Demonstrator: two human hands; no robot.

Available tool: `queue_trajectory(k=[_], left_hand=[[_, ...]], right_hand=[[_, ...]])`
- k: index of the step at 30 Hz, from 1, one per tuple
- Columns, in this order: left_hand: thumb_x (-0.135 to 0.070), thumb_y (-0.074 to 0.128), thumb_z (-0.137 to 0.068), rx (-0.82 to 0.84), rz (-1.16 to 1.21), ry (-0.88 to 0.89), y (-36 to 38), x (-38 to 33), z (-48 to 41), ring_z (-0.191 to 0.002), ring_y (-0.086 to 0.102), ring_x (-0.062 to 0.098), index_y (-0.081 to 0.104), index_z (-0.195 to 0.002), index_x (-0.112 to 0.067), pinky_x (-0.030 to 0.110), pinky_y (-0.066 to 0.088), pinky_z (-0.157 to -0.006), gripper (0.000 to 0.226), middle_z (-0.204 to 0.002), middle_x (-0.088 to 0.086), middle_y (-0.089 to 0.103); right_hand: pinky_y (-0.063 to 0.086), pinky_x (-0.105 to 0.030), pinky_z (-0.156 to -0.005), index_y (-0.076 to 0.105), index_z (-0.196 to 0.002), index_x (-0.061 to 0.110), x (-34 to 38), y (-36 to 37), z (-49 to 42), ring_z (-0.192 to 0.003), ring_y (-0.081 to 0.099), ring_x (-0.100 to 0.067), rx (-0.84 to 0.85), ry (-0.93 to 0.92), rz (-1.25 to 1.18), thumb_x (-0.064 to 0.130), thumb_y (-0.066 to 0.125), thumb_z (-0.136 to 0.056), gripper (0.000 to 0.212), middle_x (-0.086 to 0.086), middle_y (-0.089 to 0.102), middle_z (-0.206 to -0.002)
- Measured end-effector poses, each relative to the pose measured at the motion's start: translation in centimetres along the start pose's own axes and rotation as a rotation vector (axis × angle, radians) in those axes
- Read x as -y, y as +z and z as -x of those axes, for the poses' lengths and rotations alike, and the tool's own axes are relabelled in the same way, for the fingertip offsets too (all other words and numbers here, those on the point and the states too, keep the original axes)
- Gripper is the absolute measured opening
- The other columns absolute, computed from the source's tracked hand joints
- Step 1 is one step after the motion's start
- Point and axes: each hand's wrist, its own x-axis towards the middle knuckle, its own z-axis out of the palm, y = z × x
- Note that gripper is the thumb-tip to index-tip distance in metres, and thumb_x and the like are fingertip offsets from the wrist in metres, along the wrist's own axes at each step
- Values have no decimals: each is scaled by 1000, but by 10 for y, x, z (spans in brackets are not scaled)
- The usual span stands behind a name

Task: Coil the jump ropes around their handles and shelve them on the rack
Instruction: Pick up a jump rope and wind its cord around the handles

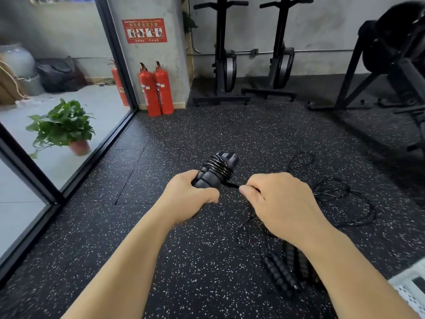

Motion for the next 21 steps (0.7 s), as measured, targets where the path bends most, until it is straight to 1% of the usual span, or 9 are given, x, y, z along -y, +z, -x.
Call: queue_trajectory(k=[2,5,7,9,10,12,14,17,21], left_hand=[[-15,74,-70,35,13,-5,-4,-1,0,-52,42,16,59,-77,-16,21,32,-46,18,-60,-2,53],[-16,74,-68,59,-29,-17,-4,0,-2,-52,41,17,58,-77,-16,22,32,-47,18,-61,-1,51],[-26,73,-60,38,-96,-18,1,1,-4,-53,42,18,54,-72,-19,25,35,-52,23,-60,-4,51],[-41,66,-47,1,-211,-15,5,1,-3,-55,49,19,53,-69,-24,30,42,-59,31,-60,-8,55],[-44,65,-48,-15,-281,-17,7,-1,-2,-57,53,19,54,-72,-25,29,44,-61,32,-63,-9,58],[-44,67,-64,-57,-465,2,11,-5,2,-65,60,17,53,-78,-27,27,45,-62,27,-72,-10,63],[-43,64,-76,-109,-641,59,16,-11,7,-72,60,16,49,-81,-26,27,41,-62,23,-78,-9,62],[-45,59,-81,-124,-774,111,24,-16,15,-71,58,17,47,-81,-25,26,39,-60,23,-78,-9,59],[-42,59,-79,-135,-884,157,30,-13,18,-73,58,19,52,-89,-28,25,34,-55,19,-78,-8,57]], right_hand=[[39,-32,-60,43,-72,21,0,-2,1,-62,51,-16,-1,-9,31,44,34,-101,39,6,51,-64],[34,-33,-58,40,-74,24,3,-1,1,-66,49,-17,-5,-43,110,45,31,-101,36,7,50,-68],[31,-33,-58,40,-77,25,6,1,0,-69,48,-18,-6,-72,125,46,30,-102,34,8,49,-71],[30,-33,-58,40,-78,26,9,2,-1,-71,49,-18,-6,-86,125,47,30,-101,33,8,48,-73],[31,-33,-59,41,-80,26,9,3,-2,-72,49,-18,-4,-87,133,47,30,-101,32,8,48,-74],[32,-33,-60,42,-78,24,8,2,-4,-72,50,-20,-8,-83,143,49,30,-101,36,8,51,-76],[32,-32,-57,37,-67,20,8,1,-6,-69,50,-21,-23,-90,158,52,29,-100,46,7,52,-72],[23,-29,-49,28,-59,19,12,-2,-9,-66,45,-21,-17,-129,226,51,27,-100,52,6,39,-61],[17,-28,-48,26,-58,19,18,-6,-12,-69,45,-22,-35,-183,309,48,27,-101,51,5,34,-62]])
